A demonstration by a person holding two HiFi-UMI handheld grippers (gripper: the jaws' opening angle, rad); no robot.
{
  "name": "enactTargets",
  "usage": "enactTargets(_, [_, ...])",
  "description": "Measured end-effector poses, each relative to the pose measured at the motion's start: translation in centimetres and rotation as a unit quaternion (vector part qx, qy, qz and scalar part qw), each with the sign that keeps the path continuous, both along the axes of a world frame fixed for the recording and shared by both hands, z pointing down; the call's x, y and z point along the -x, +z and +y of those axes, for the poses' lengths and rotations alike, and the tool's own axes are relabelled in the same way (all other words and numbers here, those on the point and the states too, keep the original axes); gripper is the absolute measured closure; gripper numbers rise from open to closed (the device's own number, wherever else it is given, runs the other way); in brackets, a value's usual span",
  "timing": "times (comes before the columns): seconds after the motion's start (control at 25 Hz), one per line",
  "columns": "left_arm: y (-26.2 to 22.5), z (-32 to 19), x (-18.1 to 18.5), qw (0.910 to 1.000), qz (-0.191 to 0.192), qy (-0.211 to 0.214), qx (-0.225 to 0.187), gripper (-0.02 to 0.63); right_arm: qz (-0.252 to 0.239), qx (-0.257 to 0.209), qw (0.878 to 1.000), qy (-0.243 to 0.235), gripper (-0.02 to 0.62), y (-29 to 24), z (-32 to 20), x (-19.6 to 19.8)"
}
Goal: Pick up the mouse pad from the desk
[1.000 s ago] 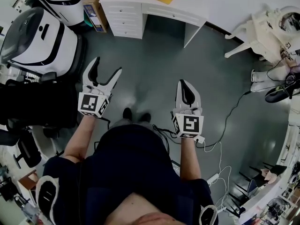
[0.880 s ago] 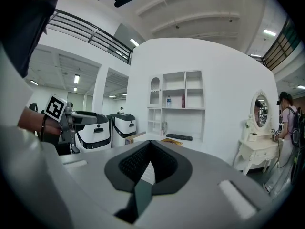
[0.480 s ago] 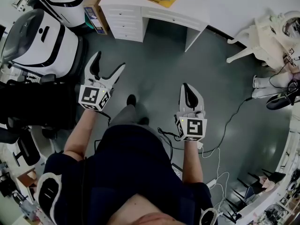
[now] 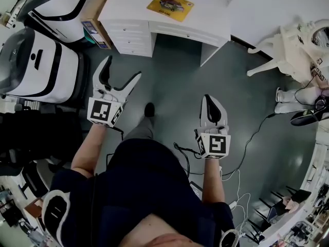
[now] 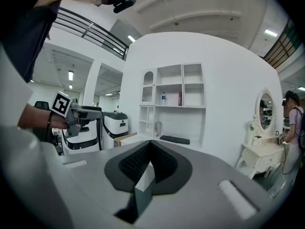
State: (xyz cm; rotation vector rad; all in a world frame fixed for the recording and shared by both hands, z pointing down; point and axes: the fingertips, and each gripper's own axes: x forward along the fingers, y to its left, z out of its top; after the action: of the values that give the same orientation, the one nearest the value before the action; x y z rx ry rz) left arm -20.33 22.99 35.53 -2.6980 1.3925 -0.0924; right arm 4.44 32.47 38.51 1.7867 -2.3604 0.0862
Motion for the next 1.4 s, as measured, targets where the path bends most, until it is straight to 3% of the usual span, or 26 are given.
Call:
enactTargets(0.28, [-0.8,-12.4,-1.3,0.9994,0.004,0.034,-0.004,0.149,0.017,0.009,1.000,0.016,0.597,-0.6,-14.0,-0.5])
enactTargets(0.56, [0.6,-22.7,-2.5,0.9992,0.005,0.039,0.007,0.149,0.024,0.019,0.999,0.018,0.597,0.0,-22.6,-1.4])
enactTargets(0.76, [3.4,-30.1,-4.1,0.9985,0.014,0.028,0.046,0.149,0.029,0.024,0.999,-0.002,0.597,0.9,-28.7,-3.2])
enactTargets(1.08, [9.2,-42.4,-7.0,0.9925,0.026,-0.024,0.117,0.149,0.013,0.042,0.998,-0.048,0.597,1.8,-39.3,-7.6])
enactTargets(1.4, [16.1,-50.7,-8.6,0.9729,0.075,-0.046,0.214,0.149,0.005,0.073,0.993,-0.092,0.597,3.5,-46.1,-9.9])
